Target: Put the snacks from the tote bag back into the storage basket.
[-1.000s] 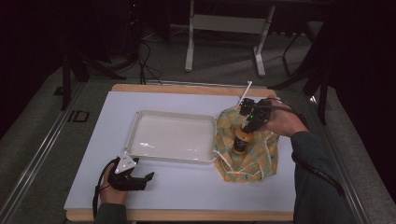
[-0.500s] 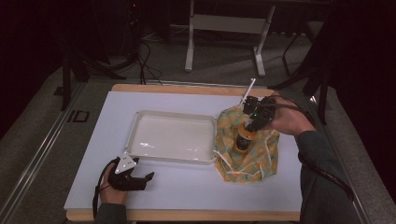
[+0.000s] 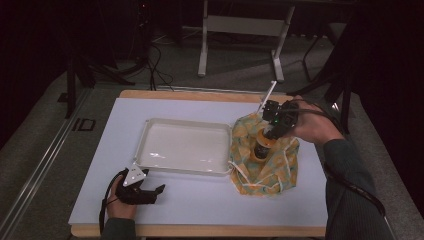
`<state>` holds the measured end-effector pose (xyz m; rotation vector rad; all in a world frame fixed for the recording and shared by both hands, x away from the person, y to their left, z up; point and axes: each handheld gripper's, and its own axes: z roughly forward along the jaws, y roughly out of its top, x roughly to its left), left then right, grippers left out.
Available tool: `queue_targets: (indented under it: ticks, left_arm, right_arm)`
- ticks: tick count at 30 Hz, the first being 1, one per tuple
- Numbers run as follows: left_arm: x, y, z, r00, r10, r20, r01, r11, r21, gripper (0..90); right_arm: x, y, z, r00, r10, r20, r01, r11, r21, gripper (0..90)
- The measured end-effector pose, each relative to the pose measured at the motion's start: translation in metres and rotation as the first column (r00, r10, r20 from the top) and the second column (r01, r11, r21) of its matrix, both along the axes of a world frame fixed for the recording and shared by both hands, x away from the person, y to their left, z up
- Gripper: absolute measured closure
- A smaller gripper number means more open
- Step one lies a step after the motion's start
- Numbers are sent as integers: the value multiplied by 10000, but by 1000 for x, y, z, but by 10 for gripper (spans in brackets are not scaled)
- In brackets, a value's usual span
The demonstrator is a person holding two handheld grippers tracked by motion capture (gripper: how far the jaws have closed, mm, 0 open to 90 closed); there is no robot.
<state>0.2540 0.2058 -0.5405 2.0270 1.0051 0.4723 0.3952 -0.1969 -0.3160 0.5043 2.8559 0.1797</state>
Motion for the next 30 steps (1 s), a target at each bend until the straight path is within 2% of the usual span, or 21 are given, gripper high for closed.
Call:
queue_targets:
  ticks: [9,30]
  left_arm:
    - [0,0,0,10000,5,-2,-5,10000,-15,179]
    - [0,0,0,10000,-31,-39,31,10000,7,179]
  right_arm:
    - [1,-3,17,9997,-177,150,172,9993,321,586]
    - [3,2,30,9993,-64,374,46,9988,487,586]
